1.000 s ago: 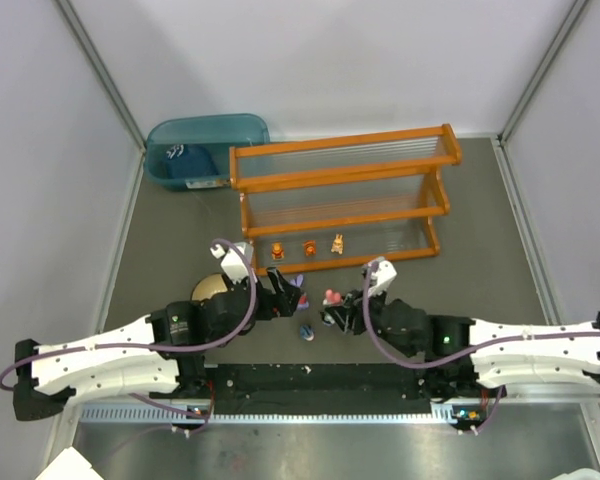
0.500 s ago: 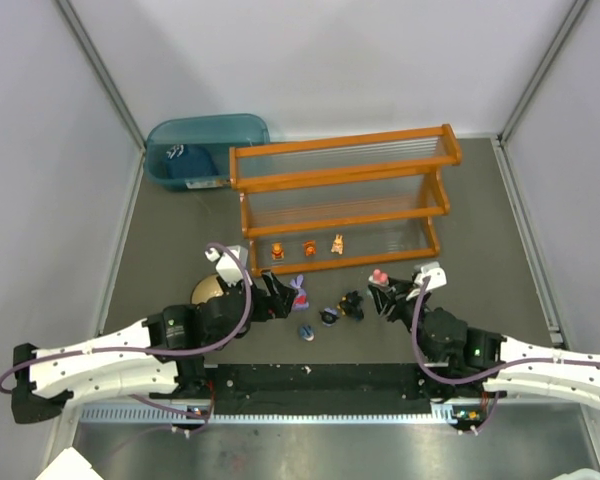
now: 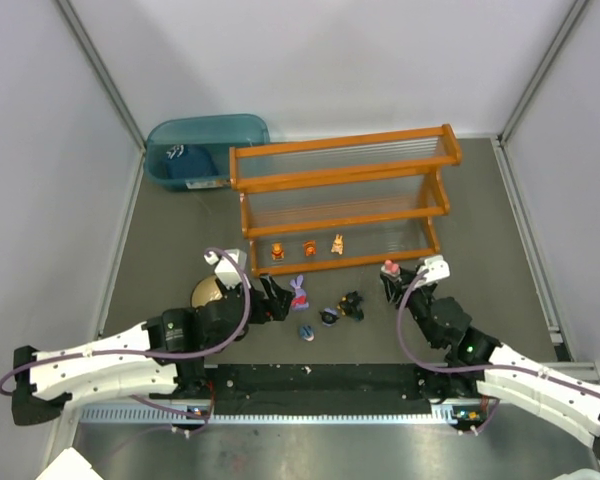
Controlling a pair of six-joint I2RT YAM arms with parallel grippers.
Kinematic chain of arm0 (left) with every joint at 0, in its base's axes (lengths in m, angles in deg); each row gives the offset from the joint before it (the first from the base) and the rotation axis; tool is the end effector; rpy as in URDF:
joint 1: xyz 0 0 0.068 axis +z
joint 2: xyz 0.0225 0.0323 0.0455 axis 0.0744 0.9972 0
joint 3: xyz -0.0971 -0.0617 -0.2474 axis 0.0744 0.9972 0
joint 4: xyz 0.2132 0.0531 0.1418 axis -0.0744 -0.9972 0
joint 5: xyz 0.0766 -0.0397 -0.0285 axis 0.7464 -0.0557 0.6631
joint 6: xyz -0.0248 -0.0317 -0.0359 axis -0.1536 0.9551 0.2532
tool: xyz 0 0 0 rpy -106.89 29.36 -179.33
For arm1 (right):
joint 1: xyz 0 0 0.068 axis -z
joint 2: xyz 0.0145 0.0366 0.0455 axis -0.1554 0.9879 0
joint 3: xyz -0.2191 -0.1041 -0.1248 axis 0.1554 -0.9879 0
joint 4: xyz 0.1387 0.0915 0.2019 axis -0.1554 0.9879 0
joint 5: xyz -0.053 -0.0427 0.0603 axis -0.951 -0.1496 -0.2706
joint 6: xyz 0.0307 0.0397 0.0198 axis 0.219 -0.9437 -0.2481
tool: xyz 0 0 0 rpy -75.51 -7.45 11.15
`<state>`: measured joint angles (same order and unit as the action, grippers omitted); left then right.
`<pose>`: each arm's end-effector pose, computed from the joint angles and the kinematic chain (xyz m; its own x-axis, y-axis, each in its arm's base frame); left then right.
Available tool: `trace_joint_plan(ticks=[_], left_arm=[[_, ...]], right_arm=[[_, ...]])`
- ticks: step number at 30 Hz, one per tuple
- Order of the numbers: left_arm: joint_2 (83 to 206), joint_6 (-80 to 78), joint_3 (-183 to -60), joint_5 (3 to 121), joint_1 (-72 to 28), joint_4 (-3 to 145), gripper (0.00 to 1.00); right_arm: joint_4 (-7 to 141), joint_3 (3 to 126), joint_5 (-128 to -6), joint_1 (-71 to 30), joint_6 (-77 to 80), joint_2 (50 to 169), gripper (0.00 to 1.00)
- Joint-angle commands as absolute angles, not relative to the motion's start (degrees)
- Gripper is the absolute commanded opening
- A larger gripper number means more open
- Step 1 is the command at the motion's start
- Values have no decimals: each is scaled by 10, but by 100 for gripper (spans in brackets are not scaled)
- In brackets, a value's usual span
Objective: Place and organize the plastic toys onto the shelf
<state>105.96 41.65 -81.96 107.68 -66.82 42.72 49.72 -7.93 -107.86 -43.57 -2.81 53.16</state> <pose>0.0674 -0.1297 0.2641 -0.5654 -0.3431 -0.7501 0.2061 0.8217 -0.5313 0.0969 0.0946 0.1808 -0.1197 0.1155 -0.9861 -0.3214 0.9352 0.1485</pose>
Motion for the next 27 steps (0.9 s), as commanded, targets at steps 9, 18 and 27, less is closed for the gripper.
trace_joint_plan(ticks=[9,18,27], left_arm=[[1007,392,-773,1103,-668,488,90],[988,387,-759,1115,-667,489,90],[976,388,-750,1123,-665,486,90]], right_arm=[[252,-87,-966,-368,19,698,0],[137,-64,-919,-331,5,836,0],[30,-45,-909,-313,0,939,0]])
